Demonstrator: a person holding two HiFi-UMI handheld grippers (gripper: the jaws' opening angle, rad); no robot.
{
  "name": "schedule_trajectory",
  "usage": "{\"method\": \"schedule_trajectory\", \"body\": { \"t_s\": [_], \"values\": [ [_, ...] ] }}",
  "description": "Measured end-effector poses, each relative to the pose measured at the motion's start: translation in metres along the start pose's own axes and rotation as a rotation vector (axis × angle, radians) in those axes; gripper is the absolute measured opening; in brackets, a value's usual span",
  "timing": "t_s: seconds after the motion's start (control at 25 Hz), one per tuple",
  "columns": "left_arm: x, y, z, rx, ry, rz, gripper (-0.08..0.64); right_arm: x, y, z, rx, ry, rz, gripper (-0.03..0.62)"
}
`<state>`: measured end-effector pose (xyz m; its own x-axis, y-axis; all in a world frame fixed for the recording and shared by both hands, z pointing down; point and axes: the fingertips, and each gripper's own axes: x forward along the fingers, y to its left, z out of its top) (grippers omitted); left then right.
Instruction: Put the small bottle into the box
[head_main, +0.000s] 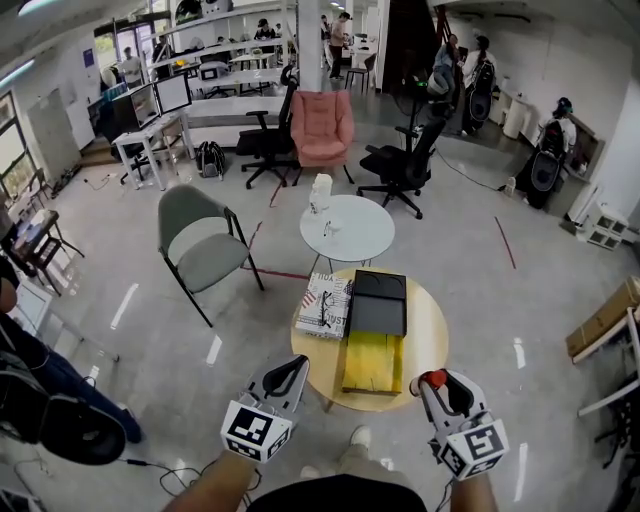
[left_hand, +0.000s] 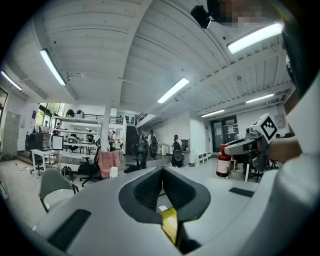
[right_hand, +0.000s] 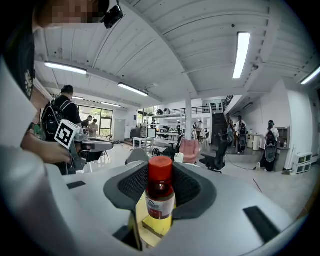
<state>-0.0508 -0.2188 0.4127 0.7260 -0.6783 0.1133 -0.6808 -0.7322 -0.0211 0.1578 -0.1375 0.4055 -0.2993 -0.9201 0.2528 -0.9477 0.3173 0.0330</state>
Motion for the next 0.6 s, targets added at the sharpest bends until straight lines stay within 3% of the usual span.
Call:
{"method": "schedule_trajectory", "body": {
  "t_s": [0.6],
  "values": [
    [0.066, 0.03, -0.011, -0.025, 0.041, 0.053, 0.017, 0.082, -0.043, -0.004, 0.003, 0.039, 0.091, 0.152]
  ]
}}
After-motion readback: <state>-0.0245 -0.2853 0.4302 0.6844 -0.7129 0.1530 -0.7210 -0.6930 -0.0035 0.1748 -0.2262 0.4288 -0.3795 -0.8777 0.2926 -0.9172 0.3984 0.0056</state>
